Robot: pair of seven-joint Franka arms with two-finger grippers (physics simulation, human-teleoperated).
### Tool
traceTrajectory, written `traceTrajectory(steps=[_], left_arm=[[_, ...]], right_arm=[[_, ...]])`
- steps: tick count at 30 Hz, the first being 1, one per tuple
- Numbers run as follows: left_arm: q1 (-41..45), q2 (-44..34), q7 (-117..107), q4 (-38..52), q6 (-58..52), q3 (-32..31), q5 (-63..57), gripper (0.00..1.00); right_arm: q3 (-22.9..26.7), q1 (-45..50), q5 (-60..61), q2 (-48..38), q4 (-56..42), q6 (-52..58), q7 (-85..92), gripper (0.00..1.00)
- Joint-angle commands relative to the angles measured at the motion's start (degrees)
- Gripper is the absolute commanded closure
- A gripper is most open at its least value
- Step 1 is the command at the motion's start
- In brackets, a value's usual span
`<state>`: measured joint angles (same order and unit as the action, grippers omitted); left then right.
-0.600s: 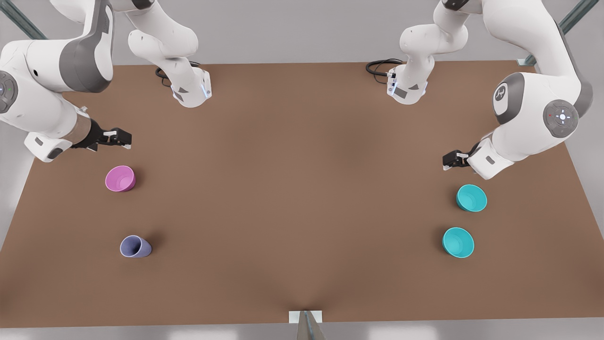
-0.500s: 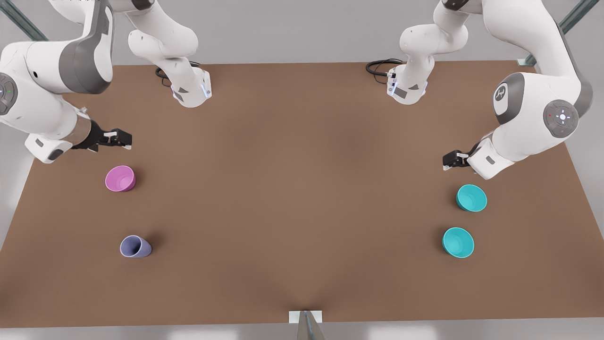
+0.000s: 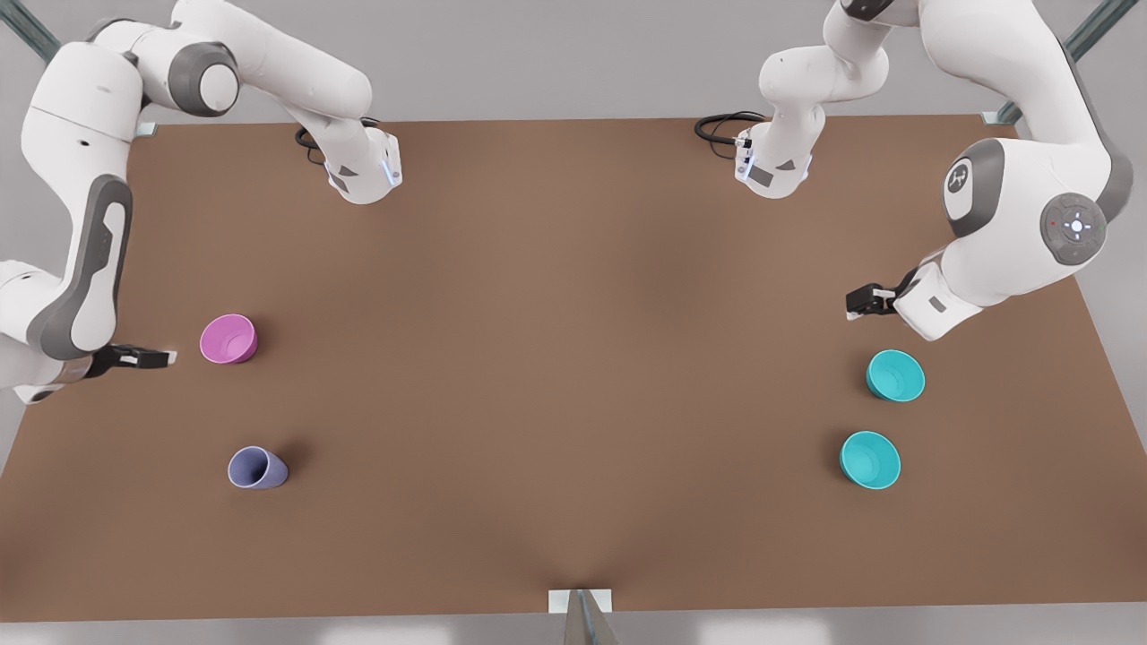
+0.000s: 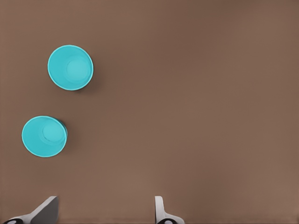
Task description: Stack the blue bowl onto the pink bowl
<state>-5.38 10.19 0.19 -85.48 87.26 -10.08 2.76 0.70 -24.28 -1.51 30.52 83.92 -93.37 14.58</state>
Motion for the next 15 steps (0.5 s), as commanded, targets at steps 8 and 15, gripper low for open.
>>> traceTrajectory(steps=[8,15], left_arm=[[-0.77,0.45,-0.02,0.05,-1.39,-0.03,-0.03,0.0],[-2.09,0.8,-0.02,0.05,-3.15,-0.03,0.06,0.0]], right_arm=[[-0.35,-4.54,3.62,-7.22,25.05,-37.48,27.6,0.0],[-0.17,-7.62,4.24,-7.4,31.3,-40.4,31.82,0.0]])
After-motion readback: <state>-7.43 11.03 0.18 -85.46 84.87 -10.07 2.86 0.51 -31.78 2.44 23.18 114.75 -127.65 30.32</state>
